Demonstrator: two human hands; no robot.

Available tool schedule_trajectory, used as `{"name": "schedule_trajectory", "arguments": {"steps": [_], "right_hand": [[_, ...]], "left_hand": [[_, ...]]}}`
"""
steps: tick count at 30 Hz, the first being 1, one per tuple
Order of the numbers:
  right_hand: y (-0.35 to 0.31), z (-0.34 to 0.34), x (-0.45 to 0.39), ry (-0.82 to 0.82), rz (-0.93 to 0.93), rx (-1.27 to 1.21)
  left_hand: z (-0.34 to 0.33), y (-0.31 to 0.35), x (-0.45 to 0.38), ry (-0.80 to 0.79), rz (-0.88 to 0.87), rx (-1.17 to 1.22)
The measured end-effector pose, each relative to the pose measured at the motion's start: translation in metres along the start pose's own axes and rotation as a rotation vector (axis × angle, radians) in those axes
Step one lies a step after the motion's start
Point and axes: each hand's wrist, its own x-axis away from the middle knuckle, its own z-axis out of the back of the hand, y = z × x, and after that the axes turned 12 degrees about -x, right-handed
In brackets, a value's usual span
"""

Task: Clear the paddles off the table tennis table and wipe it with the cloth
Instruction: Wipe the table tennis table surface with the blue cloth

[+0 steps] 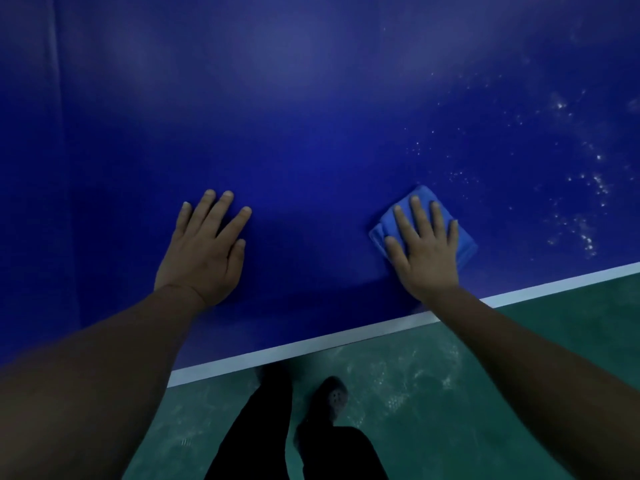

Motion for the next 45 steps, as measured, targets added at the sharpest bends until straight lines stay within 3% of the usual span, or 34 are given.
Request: {"name": "schedule_trajectory", "arguments": {"steps": [7, 12, 20, 24, 28, 33, 35, 37, 39, 41, 45], "right_hand": [[-0.007, -0.005, -0.002, -0.106, 0.389, 0.068], [0.008, 0.015, -0.059, -0.178, 0.582, 0.084], [0.012, 0.048, -0.231, -0.208, 0.709, 0.109], [0.009, 0.061, -0.337, -0.176, 0.725, 0.118], [0.002, 0.076, -0.431, -0.144, 0.667, 0.121], [-0.021, 0.087, -0.486, -0.037, 0.394, 0.064], [-0.027, 0.076, -0.452, -0.044, 0.538, 0.081], [-0.019, 0.062, -0.402, -0.129, 0.835, 0.080], [-0.009, 0.066, -0.401, -0.228, 0.995, 0.130], [-0.010, 0.077, -0.443, -0.180, 0.904, 0.164], [-0.026, 0.090, -0.502, -0.054, 0.404, 0.059]], "left_hand": [[0.002, 0.003, -0.003, -0.027, 0.015, -0.018], [0.005, 0.014, -0.018, 0.002, 0.064, -0.056], [0.030, 0.051, -0.170, 0.118, 0.284, 0.079], [0.027, 0.059, -0.243, 0.089, 0.424, 0.115], [0.018, 0.061, -0.253, 0.074, 0.504, 0.065], [0.022, 0.062, -0.256, 0.038, 0.498, 0.074], [0.023, 0.061, -0.256, 0.038, 0.496, 0.083], [0.024, 0.061, -0.257, 0.037, 0.494, 0.086], [0.025, 0.061, -0.258, 0.027, 0.500, 0.085], [0.025, 0.062, -0.258, 0.025, 0.494, 0.083], [0.025, 0.060, -0.257, 0.025, 0.496, 0.073]]}}
